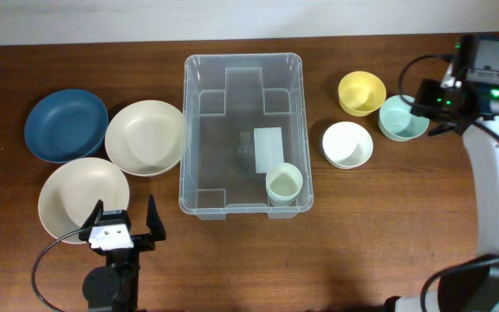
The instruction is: Pack container
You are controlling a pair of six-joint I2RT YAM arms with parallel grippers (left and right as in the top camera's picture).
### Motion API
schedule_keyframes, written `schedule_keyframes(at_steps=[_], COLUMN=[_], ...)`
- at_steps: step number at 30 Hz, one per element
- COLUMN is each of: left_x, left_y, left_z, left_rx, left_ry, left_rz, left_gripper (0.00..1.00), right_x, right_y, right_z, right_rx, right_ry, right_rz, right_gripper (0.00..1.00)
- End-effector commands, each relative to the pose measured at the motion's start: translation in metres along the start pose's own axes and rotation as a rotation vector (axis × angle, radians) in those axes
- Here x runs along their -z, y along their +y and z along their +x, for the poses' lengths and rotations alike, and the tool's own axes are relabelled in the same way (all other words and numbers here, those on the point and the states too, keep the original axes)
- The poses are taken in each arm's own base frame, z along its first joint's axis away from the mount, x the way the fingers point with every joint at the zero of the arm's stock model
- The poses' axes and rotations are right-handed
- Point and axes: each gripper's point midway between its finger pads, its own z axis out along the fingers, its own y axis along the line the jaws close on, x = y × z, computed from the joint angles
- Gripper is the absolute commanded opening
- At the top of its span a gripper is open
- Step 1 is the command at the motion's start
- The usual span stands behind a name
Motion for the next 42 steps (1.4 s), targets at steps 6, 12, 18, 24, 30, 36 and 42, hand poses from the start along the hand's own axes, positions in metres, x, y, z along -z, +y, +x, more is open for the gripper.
schedule_keyframes(at_steps=[6,12,18,24,30,36,42], left_x=[0.000,0.000,0.000,0.000,0.000,0.000,0.000], left_y=[0.000,0.000,0.000,0.000,0.000,0.000,0.000], left_z=[0.001,0.001,0.001,0.001,0.001,0.001,0.001], left_rx=[-0.013,-0.013,-0.013,-0.013,-0.013,-0.013,-0.013], left_ry=[-0.003,-0.003,-0.003,-0.003,-0.003,-0.003,-0.003], left_rz=[-0.001,-0.001,-0.001,-0.001,-0.001,-0.001,-0.001], left_gripper=[1.00,1.00,1.00,1.00,1.00,1.00,1.00], right_x=[-0.069,-0.115,-0.153,-0.180,-0.204,-0.211,-0.211], right_y=[-0.025,-0.021,-0.020,-0.022,-0.026,-0.035,-0.053], right_z=[0.005,0.007,0.017,0.032,0.052,0.054,0.055], right_rx=[-0.120,-0.039,-0.020,-0.017,-0.013,-0.024,-0.066], right_ry=[0.108,0.128,0.158,0.205,0.263,0.266,0.274], right_rz=[-0.037,-0.066,-0.060,-0.043,-0.015,0.005,0.021], right_gripper=[0.65,0.64,0.64,0.64,0.64,0.55,0.52])
